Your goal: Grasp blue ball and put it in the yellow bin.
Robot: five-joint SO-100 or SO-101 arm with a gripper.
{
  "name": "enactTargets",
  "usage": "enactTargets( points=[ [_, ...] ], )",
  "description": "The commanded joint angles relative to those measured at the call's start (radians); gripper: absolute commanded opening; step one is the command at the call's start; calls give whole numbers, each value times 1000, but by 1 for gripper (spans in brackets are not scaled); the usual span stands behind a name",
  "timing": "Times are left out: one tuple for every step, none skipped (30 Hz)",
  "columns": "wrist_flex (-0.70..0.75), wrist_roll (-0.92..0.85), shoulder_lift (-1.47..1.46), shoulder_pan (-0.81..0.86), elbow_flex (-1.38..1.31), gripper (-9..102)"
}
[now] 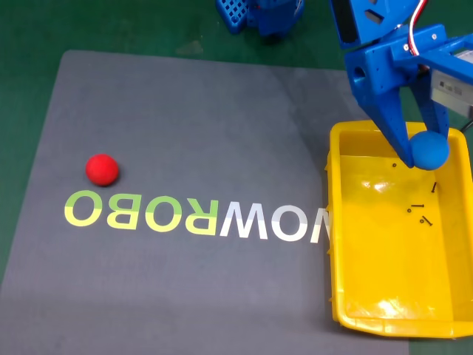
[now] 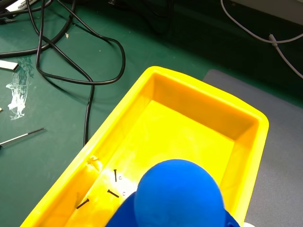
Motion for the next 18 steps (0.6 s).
enactTargets(
  points=[
    [-5,-11,38,26,-14,20],
    [-5,-12,35,34,-14,25],
    [-5,-12,34,40,-14,28],
    [-5,-11,34,48,-15,31],
    [-5,-9,32,55,-15,33],
    [-5,-8,31,60,-17,34],
    [-5,-8,31,66,-17,35],
    [-5,-9,31,71,-17,36],
    [-5,-12,29,77,-17,36],
    [-6,-14,29,81,-18,36],
    [-6,-17,29,87,-18,36],
    [-6,-18,29,91,-21,36],
    [-6,-18,29,95,-23,36],
    [-6,-18,28,100,-25,36],
    [-6,-20,28,103,-26,36],
    [-6,-21,28,106,-26,36],
    [-6,-23,29,109,-26,36],
    [-6,-26,32,112,-26,36]
  ],
)
